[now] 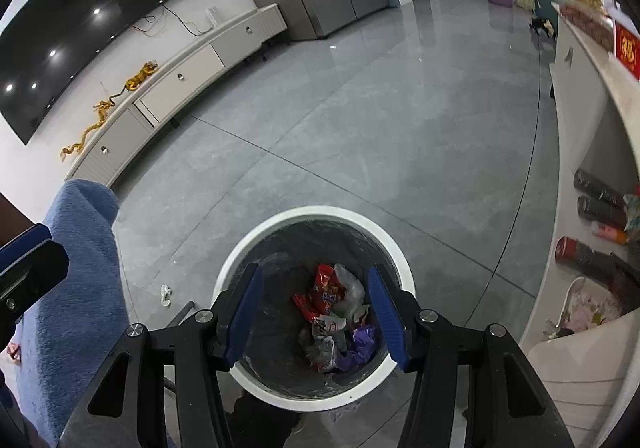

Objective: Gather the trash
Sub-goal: 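Carry both items over the white bin and open both tools to drop them, then move both open tools back over the last trash on the rug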

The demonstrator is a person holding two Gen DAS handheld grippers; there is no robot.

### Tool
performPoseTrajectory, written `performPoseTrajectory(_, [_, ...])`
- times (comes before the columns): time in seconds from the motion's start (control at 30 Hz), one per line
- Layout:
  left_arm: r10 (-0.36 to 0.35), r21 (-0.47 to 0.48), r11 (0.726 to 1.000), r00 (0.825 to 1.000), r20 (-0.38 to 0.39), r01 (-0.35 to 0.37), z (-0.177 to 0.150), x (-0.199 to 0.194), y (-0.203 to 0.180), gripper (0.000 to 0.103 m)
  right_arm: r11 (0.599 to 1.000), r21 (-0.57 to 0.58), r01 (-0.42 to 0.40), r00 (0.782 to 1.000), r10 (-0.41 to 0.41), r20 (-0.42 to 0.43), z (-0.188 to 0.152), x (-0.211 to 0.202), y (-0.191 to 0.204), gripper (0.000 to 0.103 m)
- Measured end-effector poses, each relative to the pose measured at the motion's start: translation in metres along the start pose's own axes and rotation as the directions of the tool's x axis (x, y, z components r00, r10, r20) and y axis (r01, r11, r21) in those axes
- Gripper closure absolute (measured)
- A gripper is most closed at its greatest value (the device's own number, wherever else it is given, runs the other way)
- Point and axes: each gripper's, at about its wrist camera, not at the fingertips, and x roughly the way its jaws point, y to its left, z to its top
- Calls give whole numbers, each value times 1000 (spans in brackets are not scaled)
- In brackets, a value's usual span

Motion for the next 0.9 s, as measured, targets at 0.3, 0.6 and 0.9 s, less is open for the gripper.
performPoseTrajectory(0.3, [38, -51, 998, 997, 73, -34, -16, -48, 27, 41, 995, -90, -35, 997, 42, 72, 3, -39, 42, 51])
performPoseTrajectory(0.6, [93, -132, 988, 988, 124, -76, -41, -101, 74, 41, 976, -203, -84, 987, 109, 116, -1, -71, 105, 51])
performPoseTrajectory(0.9, [179, -274, 953, 972, 153, -132, -90, -149, 157, 40, 927, -348, -143, 978, 186, 93, -14, -83, 186, 51])
